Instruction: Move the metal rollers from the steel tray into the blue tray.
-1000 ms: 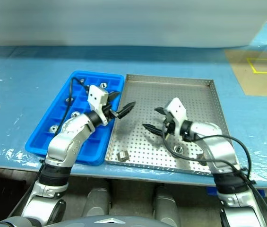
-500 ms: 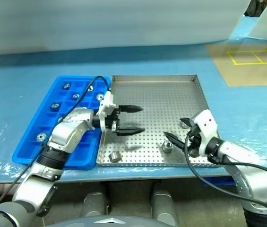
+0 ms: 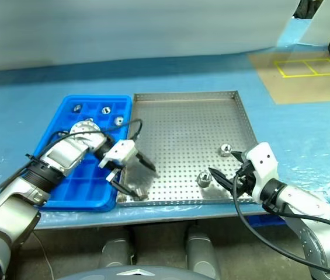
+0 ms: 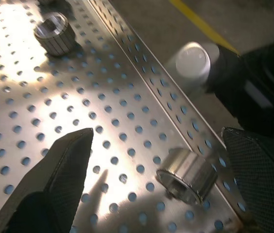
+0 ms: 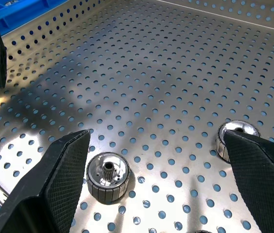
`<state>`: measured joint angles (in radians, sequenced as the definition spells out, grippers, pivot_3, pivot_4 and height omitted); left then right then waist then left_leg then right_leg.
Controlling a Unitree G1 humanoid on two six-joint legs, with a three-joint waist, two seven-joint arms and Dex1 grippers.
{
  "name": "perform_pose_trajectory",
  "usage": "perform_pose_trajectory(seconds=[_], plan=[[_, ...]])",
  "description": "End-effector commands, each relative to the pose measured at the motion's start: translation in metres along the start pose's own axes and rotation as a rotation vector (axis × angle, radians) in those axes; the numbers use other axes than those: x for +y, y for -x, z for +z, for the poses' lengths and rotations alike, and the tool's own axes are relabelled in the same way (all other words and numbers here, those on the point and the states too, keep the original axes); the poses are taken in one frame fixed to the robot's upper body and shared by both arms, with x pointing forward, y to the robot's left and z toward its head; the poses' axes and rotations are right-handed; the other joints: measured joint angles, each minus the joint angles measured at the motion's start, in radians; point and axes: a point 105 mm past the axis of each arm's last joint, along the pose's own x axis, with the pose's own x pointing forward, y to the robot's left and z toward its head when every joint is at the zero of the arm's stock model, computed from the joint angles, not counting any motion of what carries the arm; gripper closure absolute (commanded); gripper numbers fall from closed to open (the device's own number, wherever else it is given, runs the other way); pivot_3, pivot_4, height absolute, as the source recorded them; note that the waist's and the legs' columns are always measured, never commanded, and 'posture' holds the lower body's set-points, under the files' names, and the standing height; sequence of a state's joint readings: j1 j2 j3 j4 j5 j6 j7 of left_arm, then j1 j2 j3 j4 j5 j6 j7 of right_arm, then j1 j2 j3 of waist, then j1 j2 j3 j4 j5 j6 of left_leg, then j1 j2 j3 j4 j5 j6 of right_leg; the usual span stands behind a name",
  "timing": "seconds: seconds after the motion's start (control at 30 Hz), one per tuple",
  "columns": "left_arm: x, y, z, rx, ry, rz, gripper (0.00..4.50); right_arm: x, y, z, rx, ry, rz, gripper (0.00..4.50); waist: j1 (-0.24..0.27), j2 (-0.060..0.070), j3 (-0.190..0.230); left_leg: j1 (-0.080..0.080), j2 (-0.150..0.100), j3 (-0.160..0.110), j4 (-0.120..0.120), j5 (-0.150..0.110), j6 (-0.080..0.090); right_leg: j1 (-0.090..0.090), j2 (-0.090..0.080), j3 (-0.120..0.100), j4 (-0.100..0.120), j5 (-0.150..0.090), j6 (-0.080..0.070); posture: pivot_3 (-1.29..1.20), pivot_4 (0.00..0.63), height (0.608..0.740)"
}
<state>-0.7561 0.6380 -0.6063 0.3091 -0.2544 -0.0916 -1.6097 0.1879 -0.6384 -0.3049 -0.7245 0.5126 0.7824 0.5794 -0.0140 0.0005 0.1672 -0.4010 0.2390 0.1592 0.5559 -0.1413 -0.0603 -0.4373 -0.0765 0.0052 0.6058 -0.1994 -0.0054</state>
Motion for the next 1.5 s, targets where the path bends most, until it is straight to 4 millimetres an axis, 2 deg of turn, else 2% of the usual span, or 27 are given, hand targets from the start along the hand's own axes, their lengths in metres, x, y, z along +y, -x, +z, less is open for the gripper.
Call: perform_pose_trajectory(seconds=[0.03, 0.3, 0.53, 0.73, 0.87, 1.1, 1.5], plan=[[-0.001, -0.005, -0.001, 0.071, -0.126, -0.063, 0.04, 0.0, 0.005, 0.013, -0.041, 0.043, -0.016, 0.0, 0.001, 0.0, 0.0, 0.0, 0.0, 0.0, 0.0, 0.0, 0.0, 0.0, 0.0, 0.0, 0.0, 0.0, 0.0, -0.46, 0.15, 0.74], [-0.008, -0.01, -0.007, 0.163, -0.252, -0.165, 0.04, 0.003, 0.002, 0.012, -0.042, 0.033, -0.012, 0.0, 0.0, 0.003, -0.003, 0.017, 0.0, 0.006, 0.0, -0.001, 0.001, 0.012, 0.0, 0.004, 0.0, -0.004, 0.007, -0.45, 0.15, 0.74], [0.006, 0.006, 0.001, 0.214, -0.321, -0.147, 0.04, 0.005, -0.002, 0.011, -0.046, 0.025, 0.002, 0.0, 0.0, 0.003, -0.003, 0.021, 0.0, 0.009, 0.0, -0.001, 0.001, 0.012, 0.002, 0.017, 0.001, -0.004, 0.007, -0.43, 0.15, 0.74], [0.008, 0.012, 0.026, 0.08, -0.266, -0.106, 0.04, 0.013, -0.003, 0.019, -0.082, 0.031, 0.032, 0.0, 0.004, 0.003, -0.003, 0.018, -0.001, 0.011, 0.0, -0.002, 0.002, 0.009, 0.002, 0.02, 0.002, -0.004, 0.007, -0.42, 0.15, 0.74], [0.0, 0.013, 0.031, 0.03, -0.229, -0.099, 0.04, 0.025, -0.003, 0.023, -0.081, 0.04, 0.084, 0.0, 0.005, 0.003, -0.003, 0.017, -0.001, 0.013, 0.0, -0.004, 0.003, 0.008, 0.002, 0.022, 0.001, -0.001, 0.002, -0.41, 0.15, 0.74], [-0.022, 0.008, 0.022, 0.092, -0.223, -0.16, 0.04, 0.053, -0.005, 0.026, -0.073, 0.027, 0.208, 0.0, 0.003, 0.003, -0.003, 0.018, 0.001, 0.014, 0.0, -0.006, 0.0, 0.007, 0.002, 0.023, 0.002, -0.003, 0.006, -0.38, 0.15, 0.74], [-0.028, 0.005, 0.01, 0.175, -0.227, -0.182, 0.04, 0.067, -0.01, 0.021, -0.044, 0.014, 0.265, 0.0, 0.008, 0.003, -0.003, 0.018, 0.0, 0.015, 0.002, -0.006, 0.0, 0.007, 0.002, 0.023, 0.003, -0.005, 0.009, -0.36, 0.15, 0.74]])
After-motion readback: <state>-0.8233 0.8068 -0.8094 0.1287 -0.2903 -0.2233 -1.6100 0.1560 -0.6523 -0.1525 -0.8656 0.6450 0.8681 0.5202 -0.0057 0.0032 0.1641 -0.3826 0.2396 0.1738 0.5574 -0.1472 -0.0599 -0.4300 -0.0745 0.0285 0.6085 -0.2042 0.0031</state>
